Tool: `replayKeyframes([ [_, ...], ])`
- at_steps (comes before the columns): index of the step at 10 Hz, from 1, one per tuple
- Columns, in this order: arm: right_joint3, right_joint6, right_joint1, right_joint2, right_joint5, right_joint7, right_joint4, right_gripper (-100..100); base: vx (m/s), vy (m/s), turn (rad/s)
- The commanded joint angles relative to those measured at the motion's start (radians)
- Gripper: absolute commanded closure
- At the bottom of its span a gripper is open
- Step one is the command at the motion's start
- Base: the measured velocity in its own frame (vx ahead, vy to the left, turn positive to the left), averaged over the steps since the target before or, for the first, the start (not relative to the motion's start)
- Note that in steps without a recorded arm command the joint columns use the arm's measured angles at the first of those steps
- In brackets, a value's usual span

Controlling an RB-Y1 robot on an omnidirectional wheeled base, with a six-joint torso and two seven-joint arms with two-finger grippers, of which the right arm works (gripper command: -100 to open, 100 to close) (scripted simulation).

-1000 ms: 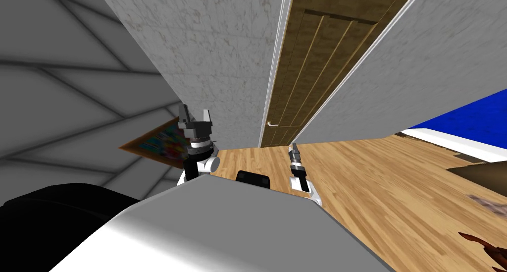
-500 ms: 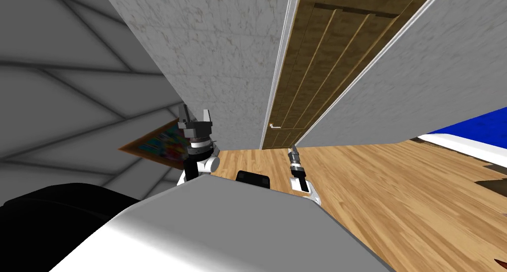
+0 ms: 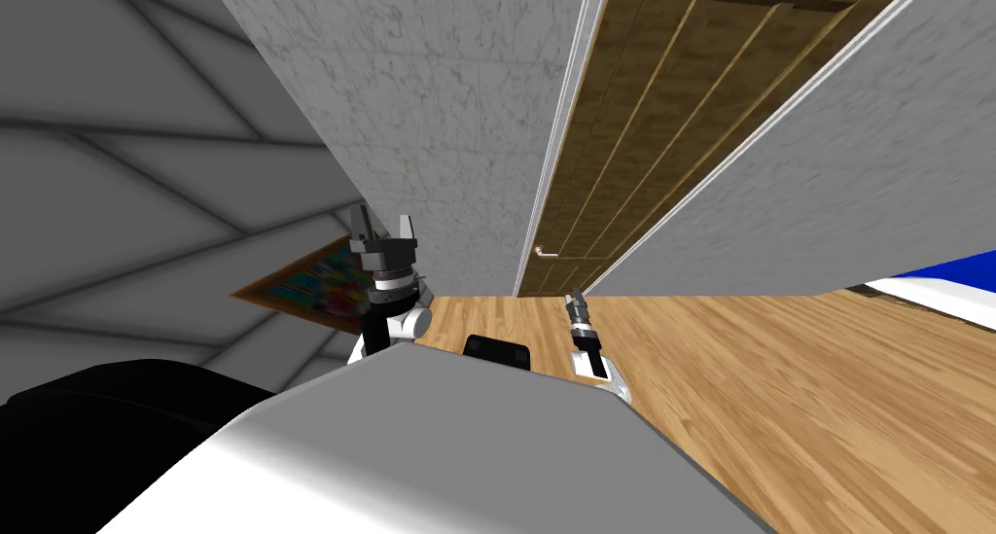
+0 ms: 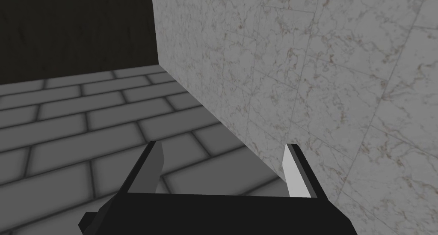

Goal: Pull the door open

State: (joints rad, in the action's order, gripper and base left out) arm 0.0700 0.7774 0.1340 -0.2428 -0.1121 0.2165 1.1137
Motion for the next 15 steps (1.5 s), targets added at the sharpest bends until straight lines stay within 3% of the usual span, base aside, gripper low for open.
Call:
replayKeyframes([
  [1, 0.001, 0.019, -0.017, -0.007, -0.002, 0.017, -0.05, -100, 0.1, 0.002, 0.078],
  [8, 0.008, 0.093, -0.08, -0.039, -0.007, 0.082, -0.255, -100, 0.106, -0.001, 0.091],
  [15, 0.013, 0.152, -0.129, -0.064, -0.011, 0.134, -0.413, -100, 0.09, -0.009, 0.071],
])
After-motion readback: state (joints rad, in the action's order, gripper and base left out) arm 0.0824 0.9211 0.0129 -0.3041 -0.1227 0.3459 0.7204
